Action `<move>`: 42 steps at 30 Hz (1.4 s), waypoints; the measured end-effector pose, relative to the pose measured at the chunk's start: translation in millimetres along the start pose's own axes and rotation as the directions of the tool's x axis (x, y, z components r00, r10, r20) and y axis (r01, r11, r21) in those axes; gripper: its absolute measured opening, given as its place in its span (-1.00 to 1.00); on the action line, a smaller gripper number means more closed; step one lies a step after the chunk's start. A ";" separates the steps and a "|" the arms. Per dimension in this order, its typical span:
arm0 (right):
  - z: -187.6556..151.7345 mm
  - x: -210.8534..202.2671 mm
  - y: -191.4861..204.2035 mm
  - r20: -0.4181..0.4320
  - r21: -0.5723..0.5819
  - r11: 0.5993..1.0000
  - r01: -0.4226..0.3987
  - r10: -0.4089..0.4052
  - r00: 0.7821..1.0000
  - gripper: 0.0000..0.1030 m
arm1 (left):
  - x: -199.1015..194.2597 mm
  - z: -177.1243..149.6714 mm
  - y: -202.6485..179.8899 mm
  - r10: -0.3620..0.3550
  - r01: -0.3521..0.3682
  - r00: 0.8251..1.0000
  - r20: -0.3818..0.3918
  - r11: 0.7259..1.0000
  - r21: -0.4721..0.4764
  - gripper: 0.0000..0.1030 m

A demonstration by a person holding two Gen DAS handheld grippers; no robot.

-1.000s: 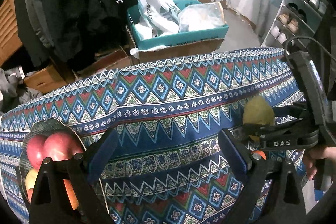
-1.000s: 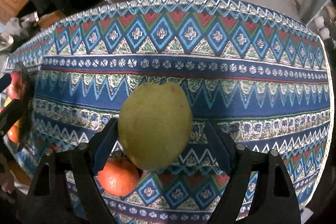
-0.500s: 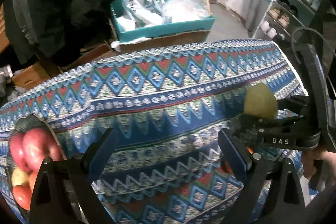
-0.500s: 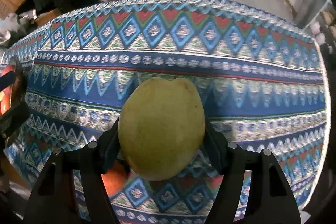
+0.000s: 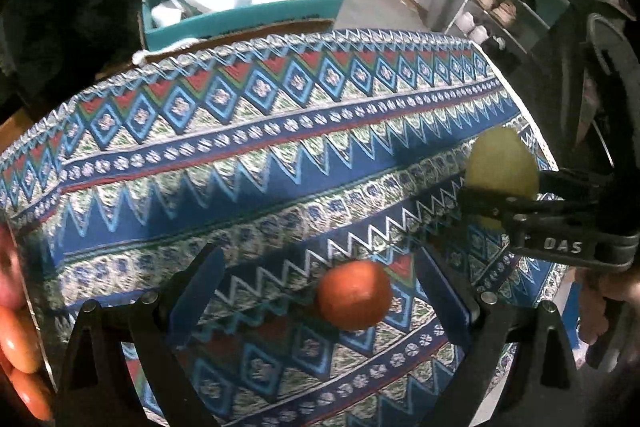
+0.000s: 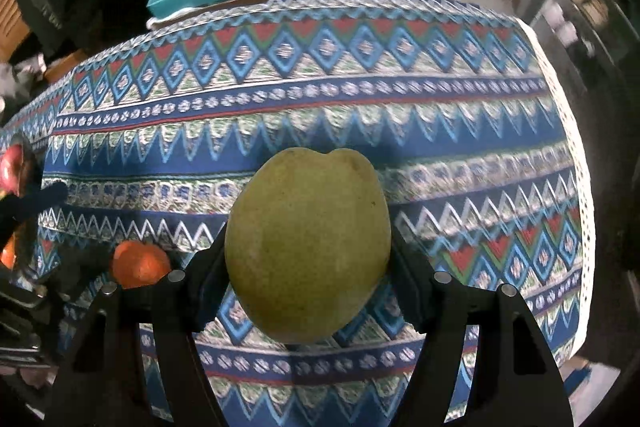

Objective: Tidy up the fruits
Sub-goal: 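Grasp the orange on the cloth with the left tool while the right tool holds the mango, then carry the orange and mango with both tools over the glass bowl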

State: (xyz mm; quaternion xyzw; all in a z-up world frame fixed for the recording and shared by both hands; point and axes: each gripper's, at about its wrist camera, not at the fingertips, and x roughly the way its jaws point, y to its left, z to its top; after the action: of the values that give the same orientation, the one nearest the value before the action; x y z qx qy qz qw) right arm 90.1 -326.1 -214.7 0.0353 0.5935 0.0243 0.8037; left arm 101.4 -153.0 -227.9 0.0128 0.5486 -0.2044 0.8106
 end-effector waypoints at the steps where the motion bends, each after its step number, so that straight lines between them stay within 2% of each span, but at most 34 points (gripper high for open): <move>1: -2.7 -2.5 -4.6 0.003 0.006 1.000 0.001 -0.001 1.000 0.37 | 3.0 -1.2 -3.6 0.002 -0.002 1.000 -0.006 1.000 0.008 0.88; 4: -7.8 -7.0 -13.2 0.005 0.020 1.000 0.001 -0.001 1.000 0.37 | 10.4 -4.9 -12.0 0.024 -0.023 0.999 -0.023 0.999 0.032 0.87; 13: -15.7 -14.0 -24.8 0.005 0.038 0.999 -0.007 0.007 1.000 0.37 | 26.1 -14.1 -23.5 0.047 -0.042 0.997 -0.064 0.997 0.068 0.58; 15: -14.0 -13.9 -23.1 0.004 0.036 0.999 -0.006 0.006 1.000 0.37 | 30.3 -15.8 -23.5 0.052 -0.046 0.996 -0.074 0.996 0.075 0.48; 17: -11.1 -11.3 -20.2 0.002 0.038 0.999 -0.004 0.004 1.000 0.37 | 33.8 -17.5 -22.6 0.056 -0.049 0.995 -0.087 0.996 0.077 0.27; 19: -11.4 -11.4 -20.3 -0.001 0.039 0.999 -0.003 0.003 1.000 0.37 | 35.1 -19.3 -21.8 0.056 -0.049 0.995 -0.087 0.995 0.082 0.19; 22: -9.4 -6.0 -16.5 -0.007 0.036 0.999 -0.002 0.003 1.000 0.37 | 34.6 -19.9 -22.9 0.026 -0.018 0.996 -0.085 0.995 0.093 -0.09; 30: -10.1 -5.3 -14.1 -0.005 0.025 1.000 0.003 -0.003 1.000 0.37 | 29.3 -21.0 -30.6 0.032 -0.025 0.998 -0.051 0.992 0.126 -0.12; 42: -2.1 -22.6 -5.2 0.049 0.008 1.000 -0.020 0.019 0.999 0.37 | -23.1 -9.7 -26.3 0.034 -0.041 0.998 0.061 0.992 0.121 -0.12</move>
State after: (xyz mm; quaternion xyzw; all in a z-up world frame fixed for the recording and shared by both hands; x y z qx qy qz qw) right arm 81.4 -333.0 -194.2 0.0452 0.5735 0.0288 0.8174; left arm 76.5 -167.4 -205.7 0.0667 0.5108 -0.2224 0.8277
